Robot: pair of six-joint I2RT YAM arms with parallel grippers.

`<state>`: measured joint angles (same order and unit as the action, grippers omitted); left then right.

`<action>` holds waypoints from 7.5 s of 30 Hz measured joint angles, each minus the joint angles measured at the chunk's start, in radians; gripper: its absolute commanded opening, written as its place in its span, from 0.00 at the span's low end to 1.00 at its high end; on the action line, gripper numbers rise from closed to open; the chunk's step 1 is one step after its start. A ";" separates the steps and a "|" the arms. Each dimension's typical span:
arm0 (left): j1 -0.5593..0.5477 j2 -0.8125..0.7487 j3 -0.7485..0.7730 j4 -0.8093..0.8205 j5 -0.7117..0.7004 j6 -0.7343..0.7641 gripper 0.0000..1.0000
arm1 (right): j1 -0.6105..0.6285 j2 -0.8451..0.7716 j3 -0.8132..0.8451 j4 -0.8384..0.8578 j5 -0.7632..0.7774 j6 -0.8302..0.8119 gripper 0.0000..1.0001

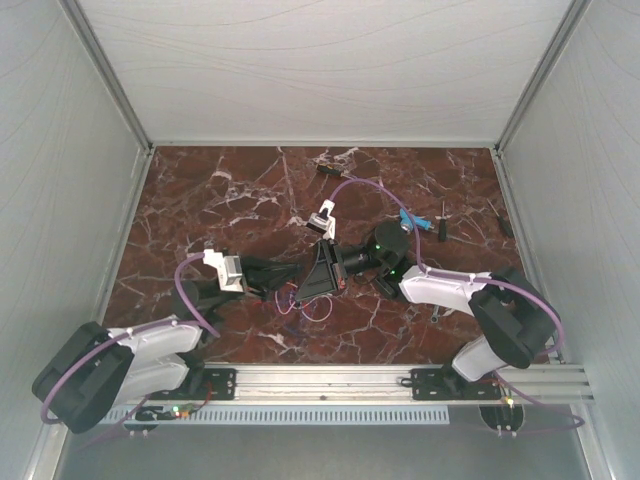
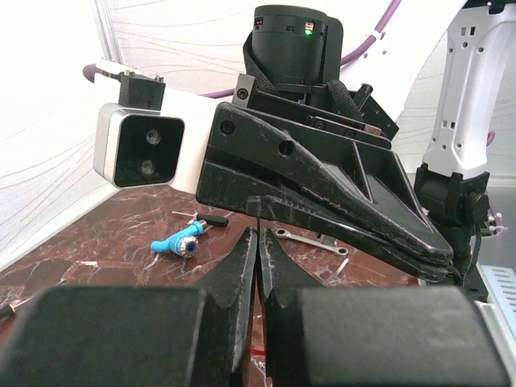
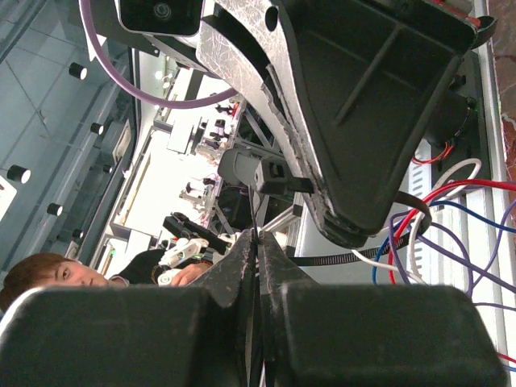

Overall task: Zip-tie the wires
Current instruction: Tie the cable at the center of the board.

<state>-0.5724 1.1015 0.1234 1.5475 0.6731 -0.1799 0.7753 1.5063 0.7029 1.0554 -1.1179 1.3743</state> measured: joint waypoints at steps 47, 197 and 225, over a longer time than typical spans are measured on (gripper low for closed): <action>-0.011 -0.014 0.000 0.000 -0.003 0.013 0.00 | 0.003 -0.007 0.000 0.000 0.000 0.001 0.00; -0.036 -0.021 -0.042 0.007 0.106 0.154 0.00 | -0.085 0.002 0.054 -0.153 -0.023 0.082 0.00; -0.050 0.064 -0.062 0.010 0.055 0.239 0.00 | -0.171 -0.281 0.233 -1.116 0.184 -0.617 0.47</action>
<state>-0.6228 1.1660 0.0612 1.5570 0.7280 0.0589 0.6041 1.2255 0.9360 -0.0605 -0.9340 0.7570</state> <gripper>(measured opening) 0.003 0.468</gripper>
